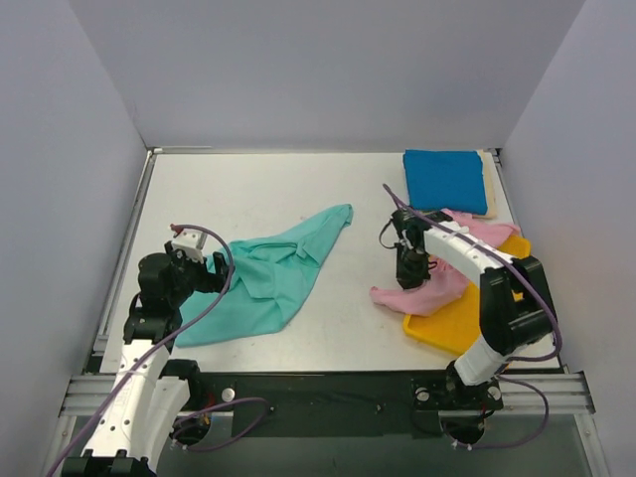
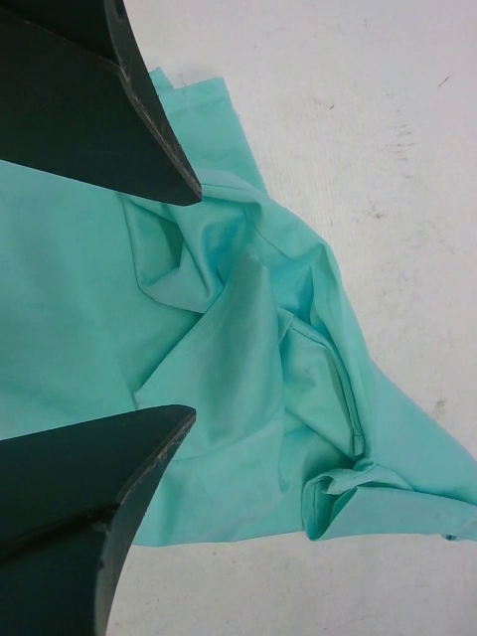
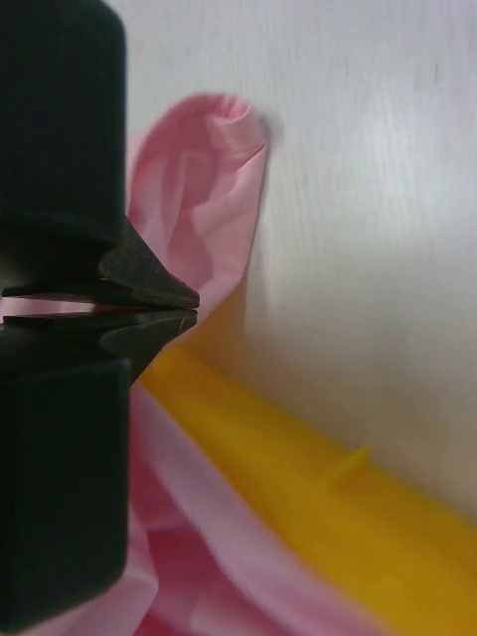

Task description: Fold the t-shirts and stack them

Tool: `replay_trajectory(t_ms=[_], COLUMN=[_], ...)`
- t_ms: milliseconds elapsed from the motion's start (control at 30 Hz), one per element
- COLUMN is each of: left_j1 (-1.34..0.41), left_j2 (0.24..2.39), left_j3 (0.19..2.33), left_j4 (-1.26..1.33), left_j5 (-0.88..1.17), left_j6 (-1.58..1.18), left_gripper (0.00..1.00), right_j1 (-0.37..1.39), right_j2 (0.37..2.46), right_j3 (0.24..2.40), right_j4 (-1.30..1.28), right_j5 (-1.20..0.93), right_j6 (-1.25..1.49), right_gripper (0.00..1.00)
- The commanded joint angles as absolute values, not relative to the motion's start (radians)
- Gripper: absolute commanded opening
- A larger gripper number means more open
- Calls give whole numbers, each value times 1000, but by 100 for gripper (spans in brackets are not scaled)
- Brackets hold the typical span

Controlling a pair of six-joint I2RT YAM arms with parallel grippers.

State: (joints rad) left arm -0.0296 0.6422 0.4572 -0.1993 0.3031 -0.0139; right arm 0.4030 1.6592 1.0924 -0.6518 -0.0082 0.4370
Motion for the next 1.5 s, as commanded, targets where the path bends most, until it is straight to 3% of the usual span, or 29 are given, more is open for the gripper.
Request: replay_trajectory(t_ms=[0,133,233,300,400,500,667,833,1167,1233,1267,1333,1467], left_j1=[-21,-23,-29,-40,-64,-81,-74,-8,46,46,45,43,9], left_j2=[647,655,672,696,744,811,946,1026,1029,1031,1032,1034,1046], left_j3=[500,523,595,664,729,779,772,741,683,652,649,660,745], left_j4=[-183,-209,-277,-374,-588,-802,-1060,-1068,-1095,-1048,-1036,-1031,-1075], left_j5=[325,341,374,400,408,385,150,69,11,-36,-46,-32,69], left_j6=[-5,27,93,204,449,722,940,960,1103,1118,1126,1132,1105], left_gripper=[92,92,92,92,92,93,91,90,90,90,90,90,90], right_j1=[191,-90,-173,-158,62,362,704,851,847,845,845,842,818], right_j2=[1476,1341,1205,1160,1180,1271,1534,1857,2273,2295,2284,2235,2046], right_j3=[942,874,900,963,1081,1199,1397,1598,1922,1913,1908,1873,1747], right_j4=[-701,-715,-700,-669,-667,-603,-503,-466,-474,-479,-476,-469,-423], right_j5=[79,106,143,48,-26,-43,-66,-144,-221,-251,-258,-239,-186], right_j6=[466,413,384,338,315,324,302,261,241,252,253,249,265], right_gripper=[0,0,0,8,34,52,68,69,65,40,17,0,0])
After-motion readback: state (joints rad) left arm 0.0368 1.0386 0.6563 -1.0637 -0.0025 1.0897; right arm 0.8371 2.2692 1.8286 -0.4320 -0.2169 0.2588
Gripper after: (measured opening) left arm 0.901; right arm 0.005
